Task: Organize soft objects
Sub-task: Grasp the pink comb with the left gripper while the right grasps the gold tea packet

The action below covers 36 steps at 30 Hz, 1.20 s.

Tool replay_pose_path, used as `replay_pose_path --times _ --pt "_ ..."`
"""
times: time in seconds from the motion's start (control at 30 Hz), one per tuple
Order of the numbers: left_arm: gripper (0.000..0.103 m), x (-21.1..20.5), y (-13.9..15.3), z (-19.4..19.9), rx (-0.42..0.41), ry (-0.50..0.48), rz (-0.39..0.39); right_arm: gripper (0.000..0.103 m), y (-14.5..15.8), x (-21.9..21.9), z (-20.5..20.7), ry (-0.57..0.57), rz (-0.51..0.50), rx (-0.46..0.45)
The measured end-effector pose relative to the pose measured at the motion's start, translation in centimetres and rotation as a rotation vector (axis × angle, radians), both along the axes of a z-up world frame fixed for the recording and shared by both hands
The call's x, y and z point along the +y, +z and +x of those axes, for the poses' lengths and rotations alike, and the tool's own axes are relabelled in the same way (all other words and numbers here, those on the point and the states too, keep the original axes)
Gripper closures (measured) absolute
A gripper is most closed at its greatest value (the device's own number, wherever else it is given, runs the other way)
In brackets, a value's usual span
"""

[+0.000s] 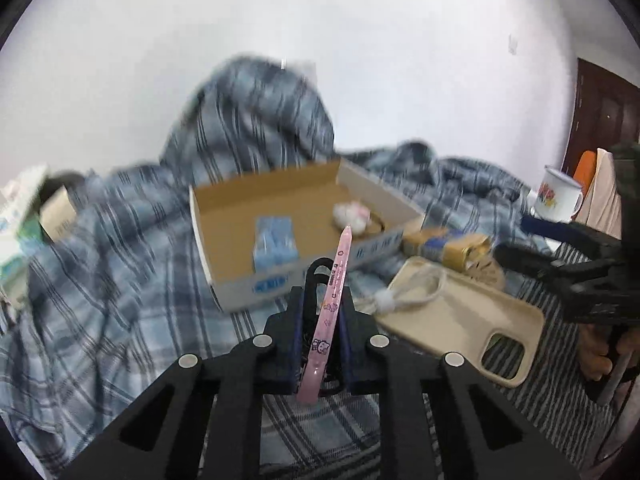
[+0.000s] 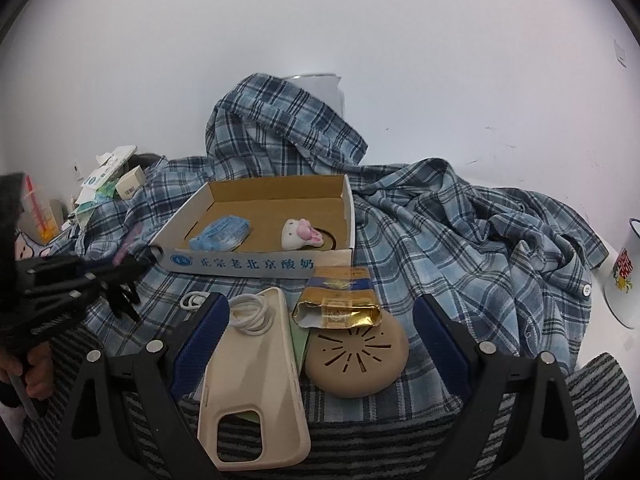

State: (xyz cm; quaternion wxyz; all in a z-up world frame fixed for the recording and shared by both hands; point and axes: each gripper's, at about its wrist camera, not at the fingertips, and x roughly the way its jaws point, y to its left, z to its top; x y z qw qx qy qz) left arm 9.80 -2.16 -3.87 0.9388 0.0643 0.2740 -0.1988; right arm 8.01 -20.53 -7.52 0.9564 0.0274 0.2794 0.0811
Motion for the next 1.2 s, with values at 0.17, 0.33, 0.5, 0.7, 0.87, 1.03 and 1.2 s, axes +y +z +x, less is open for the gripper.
replay_pose_path --times 0.17,0.33,0.5,0.7,0.87,1.03,1.2 --pt "0.087 0.2 0.5 -0.1 -0.029 0.012 0.001 0.011 -0.2 0.1 1.3 0.005 -0.005 0.085" --pt "0.087 1.2 0.3 0.2 -0.01 0.046 -0.032 0.012 0.3 -0.6 3.4 -0.003 -0.002 0.149" --pt "0.087 1.3 0.2 0.4 0.002 0.058 -0.029 0.024 -0.6 -0.1 5.9 0.006 -0.031 0.21" --pt "0.087 1.6 0.0 0.7 0.018 0.062 -0.042 0.037 -2.5 0.1 7.5 0.001 -0.038 0.266" --pt "0.087 1.6 0.0 0.7 0.023 0.051 -0.054 0.049 -2.9 0.1 7.7 0.013 -0.045 0.276" --pt "0.087 1.6 0.1 0.6 0.016 0.06 -0.055 0.051 -2.0 0.9 6.5 0.015 -0.094 0.206" --pt "0.087 1.6 0.2 0.4 0.001 0.057 -0.056 0.05 -0.2 2.3 2.9 -0.038 -0.179 0.021"
